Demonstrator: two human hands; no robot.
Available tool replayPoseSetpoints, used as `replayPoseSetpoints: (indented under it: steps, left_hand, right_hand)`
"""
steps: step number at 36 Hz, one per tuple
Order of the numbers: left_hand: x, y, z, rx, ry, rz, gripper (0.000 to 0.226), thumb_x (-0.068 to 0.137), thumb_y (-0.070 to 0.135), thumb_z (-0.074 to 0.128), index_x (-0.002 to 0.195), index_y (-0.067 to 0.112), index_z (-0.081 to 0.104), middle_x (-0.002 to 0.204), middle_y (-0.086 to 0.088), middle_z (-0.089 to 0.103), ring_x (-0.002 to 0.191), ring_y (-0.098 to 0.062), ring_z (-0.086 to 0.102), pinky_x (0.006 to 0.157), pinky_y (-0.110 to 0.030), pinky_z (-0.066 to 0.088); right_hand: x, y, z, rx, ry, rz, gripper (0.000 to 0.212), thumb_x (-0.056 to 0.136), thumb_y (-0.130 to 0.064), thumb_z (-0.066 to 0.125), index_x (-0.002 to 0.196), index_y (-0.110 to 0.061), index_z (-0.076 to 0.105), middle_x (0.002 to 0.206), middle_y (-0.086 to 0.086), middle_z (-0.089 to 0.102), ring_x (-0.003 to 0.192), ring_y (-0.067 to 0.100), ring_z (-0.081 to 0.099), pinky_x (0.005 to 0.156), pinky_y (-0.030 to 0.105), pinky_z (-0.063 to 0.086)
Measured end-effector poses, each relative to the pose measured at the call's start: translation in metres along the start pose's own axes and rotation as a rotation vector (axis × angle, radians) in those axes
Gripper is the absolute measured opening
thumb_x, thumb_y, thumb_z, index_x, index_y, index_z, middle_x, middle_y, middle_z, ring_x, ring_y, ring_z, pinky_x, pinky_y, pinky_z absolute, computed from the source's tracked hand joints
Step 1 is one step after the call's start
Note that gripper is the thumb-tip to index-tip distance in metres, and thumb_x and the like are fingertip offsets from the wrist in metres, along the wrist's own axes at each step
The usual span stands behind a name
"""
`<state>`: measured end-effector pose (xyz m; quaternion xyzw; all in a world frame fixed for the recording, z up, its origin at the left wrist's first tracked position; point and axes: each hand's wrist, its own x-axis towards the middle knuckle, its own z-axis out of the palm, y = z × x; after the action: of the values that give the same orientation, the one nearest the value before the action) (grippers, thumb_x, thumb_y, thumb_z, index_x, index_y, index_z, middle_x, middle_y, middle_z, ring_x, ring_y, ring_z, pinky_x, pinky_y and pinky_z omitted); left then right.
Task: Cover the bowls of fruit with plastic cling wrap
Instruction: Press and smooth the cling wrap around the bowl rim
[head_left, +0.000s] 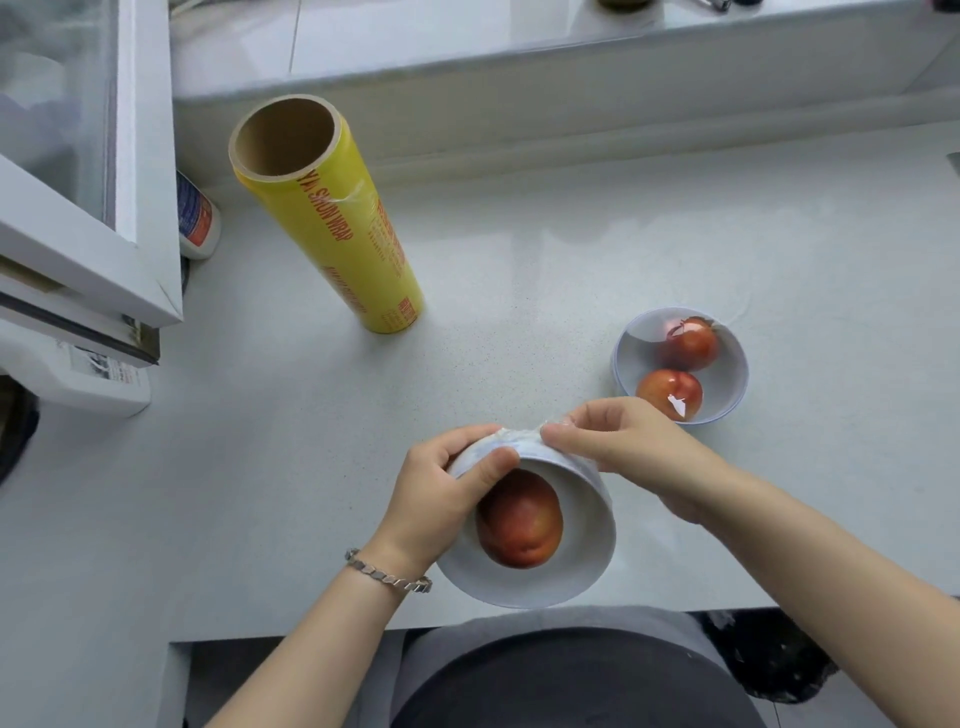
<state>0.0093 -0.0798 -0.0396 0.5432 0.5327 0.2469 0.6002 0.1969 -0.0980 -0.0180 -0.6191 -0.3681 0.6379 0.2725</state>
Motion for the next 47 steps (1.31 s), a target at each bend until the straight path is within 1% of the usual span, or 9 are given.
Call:
replayPoseSetpoints:
  steps: [6, 11, 16, 22, 30, 32, 34, 37, 47]
  left_hand:
    - [-0.002, 0.001, 0.001, 0.033, -0.037, 0.007, 0.038, 0.053, 0.058, 0.065, 0.084, 0.036, 0.067, 0.082, 0.024, 0.071, 0.084, 0.005, 0.064, 0.075, -0.012, 0.048]
    - [-0.003, -0.003, -0.004, 0.030, -0.058, 0.010, 0.049, 0.056, 0.057, 0.065, 0.092, 0.023, 0.070, 0.094, 0.005, 0.072, 0.090, -0.009, 0.066, 0.080, -0.023, 0.051]
    - [-0.004, -0.002, -0.001, 0.029, -0.091, 0.007, 0.043, 0.058, 0.054, 0.066, 0.089, 0.025, 0.071, 0.090, 0.005, 0.073, 0.086, -0.008, 0.066, 0.077, -0.020, 0.051]
    - [-0.004, -0.004, 0.001, 0.061, -0.090, -0.011, 0.041, 0.055, 0.057, 0.066, 0.088, 0.032, 0.069, 0.086, 0.016, 0.072, 0.087, -0.003, 0.066, 0.077, -0.017, 0.050]
    - [-0.005, -0.002, 0.000, 0.094, -0.118, -0.005, 0.048, 0.055, 0.059, 0.066, 0.092, 0.029, 0.070, 0.091, 0.011, 0.073, 0.090, -0.004, 0.066, 0.079, -0.018, 0.050]
    - [-0.005, -0.001, 0.001, 0.096, -0.148, -0.003, 0.049, 0.057, 0.057, 0.066, 0.094, 0.025, 0.071, 0.091, 0.007, 0.073, 0.090, -0.007, 0.067, 0.081, -0.022, 0.052]
    - [-0.007, 0.001, 0.002, 0.092, -0.161, -0.003, 0.040, 0.058, 0.055, 0.066, 0.089, 0.030, 0.071, 0.088, 0.013, 0.073, 0.086, -0.004, 0.066, 0.077, -0.017, 0.050]
    - [-0.008, 0.003, 0.003, 0.112, -0.159, -0.012, 0.035, 0.058, 0.055, 0.068, 0.087, 0.036, 0.069, 0.086, 0.020, 0.071, 0.084, 0.002, 0.065, 0.075, -0.012, 0.047]
    - [-0.006, 0.004, 0.002, 0.128, -0.139, 0.015, 0.040, 0.054, 0.055, 0.069, 0.089, 0.037, 0.065, 0.083, 0.022, 0.069, 0.083, 0.007, 0.063, 0.074, -0.009, 0.046]
  right_hand:
    - [0.006, -0.013, -0.006, -0.134, -0.128, 0.063, 0.022, 0.085, -0.029, 0.062, 0.076, -0.010, 0.064, 0.073, 0.002, 0.055, 0.072, 0.011, 0.047, 0.074, 0.025, 0.035]
    - [0.009, -0.015, -0.011, 0.301, -0.176, 0.055, 0.020, 0.091, -0.011, 0.049, 0.072, -0.009, 0.054, 0.066, 0.000, 0.061, 0.065, 0.011, 0.050, 0.068, 0.017, 0.043]
    - [0.011, -0.007, -0.005, 0.426, -0.205, 0.124, 0.023, 0.093, -0.007, 0.045, 0.071, -0.009, 0.049, 0.054, 0.000, 0.056, 0.048, 0.008, 0.050, 0.051, 0.015, 0.042]
    - [0.013, -0.007, -0.011, 0.229, -0.251, 0.203, 0.012, 0.088, -0.016, 0.058, 0.079, -0.009, 0.054, 0.059, 0.000, 0.055, 0.055, 0.010, 0.045, 0.057, 0.019, 0.036]
    - [0.012, -0.017, -0.011, -0.235, -0.339, 0.181, 0.050, 0.052, -0.063, 0.069, 0.066, -0.015, 0.068, 0.056, -0.007, 0.054, 0.056, 0.008, 0.045, 0.062, 0.022, 0.036]
    - [0.013, -0.018, -0.009, -0.275, -0.336, 0.151, 0.056, 0.056, -0.062, 0.074, 0.075, -0.010, 0.070, 0.067, 0.000, 0.054, 0.067, 0.012, 0.044, 0.068, 0.025, 0.036]
    - [0.012, -0.021, -0.006, -0.235, -0.337, 0.117, 0.035, 0.073, -0.045, 0.070, 0.075, -0.011, 0.069, 0.067, 0.002, 0.049, 0.067, 0.011, 0.042, 0.070, 0.025, 0.035]
    - [0.012, -0.019, -0.001, -0.122, -0.305, 0.048, 0.018, 0.084, -0.026, 0.063, 0.071, -0.015, 0.065, 0.063, -0.003, 0.048, 0.062, 0.007, 0.043, 0.069, 0.020, 0.036]
    - [0.015, 0.006, 0.021, 0.168, 0.123, 0.070, 0.026, 0.081, -0.014, 0.067, 0.056, -0.012, 0.062, 0.042, -0.004, 0.053, 0.040, 0.005, 0.045, 0.046, 0.015, 0.037]
